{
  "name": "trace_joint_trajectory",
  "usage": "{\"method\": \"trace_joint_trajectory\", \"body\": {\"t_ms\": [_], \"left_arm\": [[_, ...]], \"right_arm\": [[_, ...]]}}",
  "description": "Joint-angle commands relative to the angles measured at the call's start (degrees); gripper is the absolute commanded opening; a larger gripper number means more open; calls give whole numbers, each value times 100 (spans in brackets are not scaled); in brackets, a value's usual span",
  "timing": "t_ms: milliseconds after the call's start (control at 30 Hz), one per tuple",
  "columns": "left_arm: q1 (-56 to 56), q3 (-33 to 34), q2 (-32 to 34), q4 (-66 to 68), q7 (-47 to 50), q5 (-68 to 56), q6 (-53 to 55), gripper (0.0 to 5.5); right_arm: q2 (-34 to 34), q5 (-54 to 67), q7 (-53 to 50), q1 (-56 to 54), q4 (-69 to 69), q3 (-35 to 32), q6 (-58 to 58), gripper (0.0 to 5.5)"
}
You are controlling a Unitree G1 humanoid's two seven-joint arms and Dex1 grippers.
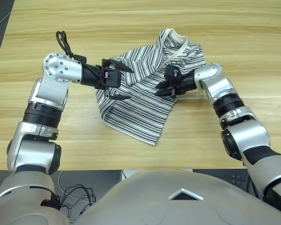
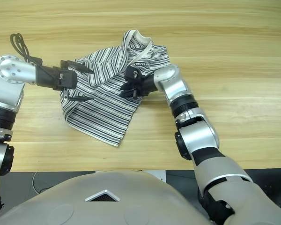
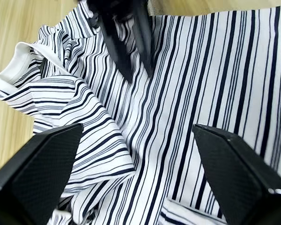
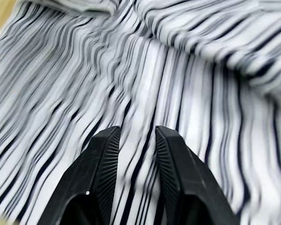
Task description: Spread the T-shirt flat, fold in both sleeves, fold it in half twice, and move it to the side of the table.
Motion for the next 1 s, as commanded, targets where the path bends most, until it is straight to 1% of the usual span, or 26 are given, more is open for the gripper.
{"method": "trace_joint_trajectory", "body": {"t_ms": [33, 100, 200, 367, 467, 567, 800, 900, 967, 1000], "left_arm": [[-203, 486, 155, -721, -40, -516, 216, 435], [-191, 567, 197, -963, -119, -651, 361, 435], [-40, 508, 208, -1053, -113, -611, 383, 435], [375, 236, 120, -1179, -93, -440, 252, 435], [495, 177, 161, -1362, -92, -415, 257, 435], [413, 227, 187, -1450, -87, -451, 342, 435], [412, 245, 142, -1513, -19, -457, 375, 435], [326, 184, -112, -1466, 118, -464, 416, 435], [256, 65, -480, -1420, 212, -544, 584, 435], [186, -37, -780, -1340, 275, -581, 698, 435]], "right_arm": [[-813, 387, 806, 918, -1861, 186, 1169, 139], [-1110, 545, 885, 1227, -2517, 175, 1682, 139], [-1403, 699, 811, 1513, -3043, 181, 2138, 139], [-1552, 732, 588, 1474, -3081, 247, 2174, 139], [-1755, 558, 521, 1186, -2508, 263, 1741, 139], [-2046, 384, 696, 911, -1771, 393, 1249, 139], [-2332, -46, 703, 62, 176, 528, 42, 139], [-2392, -45, 926, -4, 398, 539, -232, 139], [-2334, -11, 1037, -9, 338, 551, -328, 139], [-2293, -7, 1044, -22, 322, 543, -348, 139]]}}
